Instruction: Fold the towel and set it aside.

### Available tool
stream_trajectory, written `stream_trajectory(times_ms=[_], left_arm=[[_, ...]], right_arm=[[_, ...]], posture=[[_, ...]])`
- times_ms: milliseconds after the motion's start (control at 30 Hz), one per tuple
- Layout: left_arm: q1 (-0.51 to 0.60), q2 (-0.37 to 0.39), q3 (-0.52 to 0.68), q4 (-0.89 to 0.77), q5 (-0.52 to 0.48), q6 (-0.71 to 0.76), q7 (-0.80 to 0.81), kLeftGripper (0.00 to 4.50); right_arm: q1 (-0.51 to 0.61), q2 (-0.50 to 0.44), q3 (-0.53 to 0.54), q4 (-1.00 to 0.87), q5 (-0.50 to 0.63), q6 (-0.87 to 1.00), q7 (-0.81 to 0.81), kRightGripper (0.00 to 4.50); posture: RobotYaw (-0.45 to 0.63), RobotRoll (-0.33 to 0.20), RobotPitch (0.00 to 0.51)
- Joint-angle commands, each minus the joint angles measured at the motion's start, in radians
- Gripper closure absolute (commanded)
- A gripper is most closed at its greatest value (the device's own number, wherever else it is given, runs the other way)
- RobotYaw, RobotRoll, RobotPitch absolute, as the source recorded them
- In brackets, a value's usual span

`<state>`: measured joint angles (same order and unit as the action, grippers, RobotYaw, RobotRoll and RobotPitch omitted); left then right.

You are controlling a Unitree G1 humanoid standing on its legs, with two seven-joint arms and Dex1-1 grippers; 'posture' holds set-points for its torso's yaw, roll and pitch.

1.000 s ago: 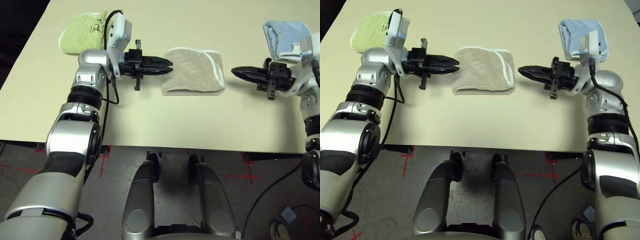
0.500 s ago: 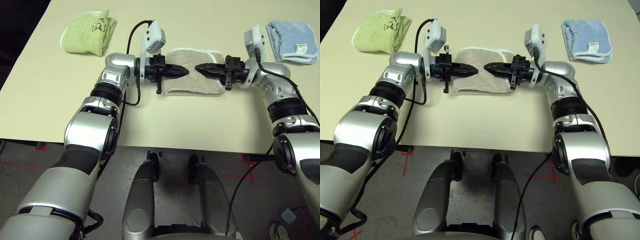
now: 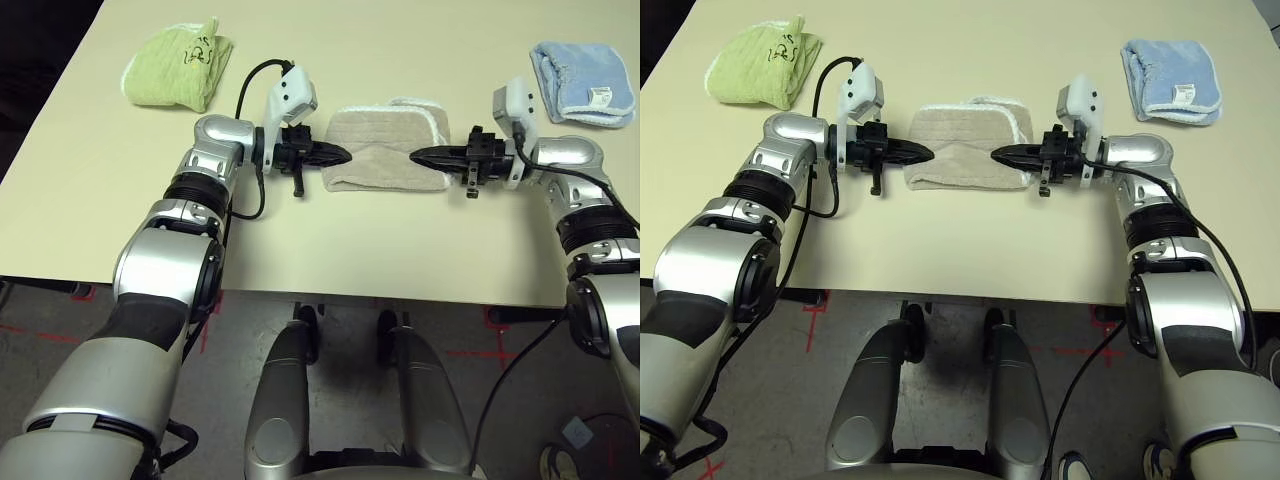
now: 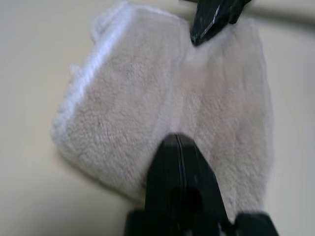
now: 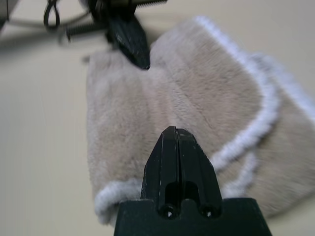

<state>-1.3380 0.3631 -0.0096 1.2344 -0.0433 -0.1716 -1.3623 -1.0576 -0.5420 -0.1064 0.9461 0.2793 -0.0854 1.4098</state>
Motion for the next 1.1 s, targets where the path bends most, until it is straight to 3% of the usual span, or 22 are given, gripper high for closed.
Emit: stream_trajectory(times_ms=[33, 267, 633, 767, 933, 1033, 1100], left_arm=[[-0.077, -0.018, 0.097, -0.007, -0.100, 0.086, -0.020, 4.47], [-0.083, -0.066, 0.103, 0.018, -0.066, 0.068, 0.112, 4.47], [0.036, -0.105, 0.059, 0.029, -0.002, 0.091, 0.229, 4.47], [0.052, -0.106, 0.066, 0.043, 0.009, 0.124, 0.352, 4.47], [0.034, -0.099, 0.073, 0.045, 0.005, 0.128, 0.393, 4.47], [0.011, -0.087, 0.080, 0.040, -0.005, 0.117, 0.373, 4.47], [-0.019, -0.068, 0.098, 0.022, -0.038, 0.121, 0.270, 4.47]], right_arm=[[-0.044, 0.005, -0.060, -0.031, 0.058, 0.057, -0.051, 4.50], [-0.049, 0.076, -0.004, 0.037, -0.057, -0.068, -0.223, 4.50], [-0.005, 0.115, 0.009, 0.109, -0.123, -0.111, -0.334, 4.50], [0.022, 0.101, 0.001, 0.096, -0.108, -0.088, -0.308, 4.50], [0.041, 0.091, 0.003, 0.076, -0.107, -0.085, -0.287, 4.50], [0.025, 0.086, -0.046, 0.052, -0.045, -0.066, -0.256, 4.50], [-0.020, 0.067, -0.147, 0.014, 0.087, 0.102, -0.253, 4.50]], posture=[[0.03, 0.000, 0.347], [0.04, 0.000, 0.344], [0.02, 0.000, 0.343], [0.01, 0.000, 0.342], [0.01, 0.000, 0.343], [0.02, 0.000, 0.346], [0.02, 0.000, 0.348]])
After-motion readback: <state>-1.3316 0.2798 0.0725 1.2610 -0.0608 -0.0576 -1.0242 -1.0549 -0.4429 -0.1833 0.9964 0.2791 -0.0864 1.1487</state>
